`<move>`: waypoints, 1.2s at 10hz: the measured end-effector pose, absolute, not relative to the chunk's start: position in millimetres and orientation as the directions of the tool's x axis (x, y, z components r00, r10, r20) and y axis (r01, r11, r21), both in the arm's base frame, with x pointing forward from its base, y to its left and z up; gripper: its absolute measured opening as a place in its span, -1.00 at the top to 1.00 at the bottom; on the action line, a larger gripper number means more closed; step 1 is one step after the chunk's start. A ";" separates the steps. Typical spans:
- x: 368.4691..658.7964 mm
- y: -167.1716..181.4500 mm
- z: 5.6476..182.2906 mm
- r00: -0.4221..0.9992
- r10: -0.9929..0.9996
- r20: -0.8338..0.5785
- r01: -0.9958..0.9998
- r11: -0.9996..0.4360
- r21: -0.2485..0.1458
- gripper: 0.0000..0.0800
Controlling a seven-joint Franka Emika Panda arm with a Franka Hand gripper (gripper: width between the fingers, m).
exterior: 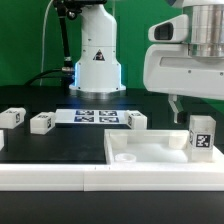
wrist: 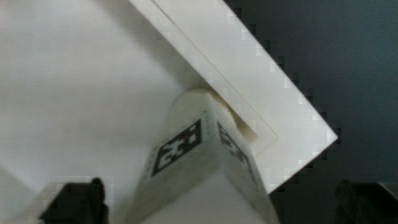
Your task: Assemble one leg
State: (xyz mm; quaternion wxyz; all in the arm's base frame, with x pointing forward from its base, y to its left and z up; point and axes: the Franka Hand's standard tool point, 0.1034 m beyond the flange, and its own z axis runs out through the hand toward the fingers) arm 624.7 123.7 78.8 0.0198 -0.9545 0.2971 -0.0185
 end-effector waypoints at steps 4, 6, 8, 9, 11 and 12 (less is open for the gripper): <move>625.0 122.6 80.3 0.960 -0.277 0.031 -0.277 -0.961 -0.020 -0.62; 626.2 119.6 79.6 0.984 -0.175 0.041 -0.175 -0.984 -0.017 -0.62; 626.7 117.9 78.7 0.994 -0.100 0.052 -0.099 -0.995 -0.011 -0.62; 626.7 117.9 78.7 0.993 -0.106 0.052 -0.106 -0.994 -0.011 -0.33; 626.8 117.7 78.8 0.993 -0.106 0.052 -0.106 -0.994 -0.011 0.01; 626.9 117.6 78.8 0.993 -0.106 0.052 -0.106 -0.994 -0.011 0.27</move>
Offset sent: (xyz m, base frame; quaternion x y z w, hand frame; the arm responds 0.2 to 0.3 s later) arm 0.0052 0.0052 0.0012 -0.0049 -0.0399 -0.2193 0.9748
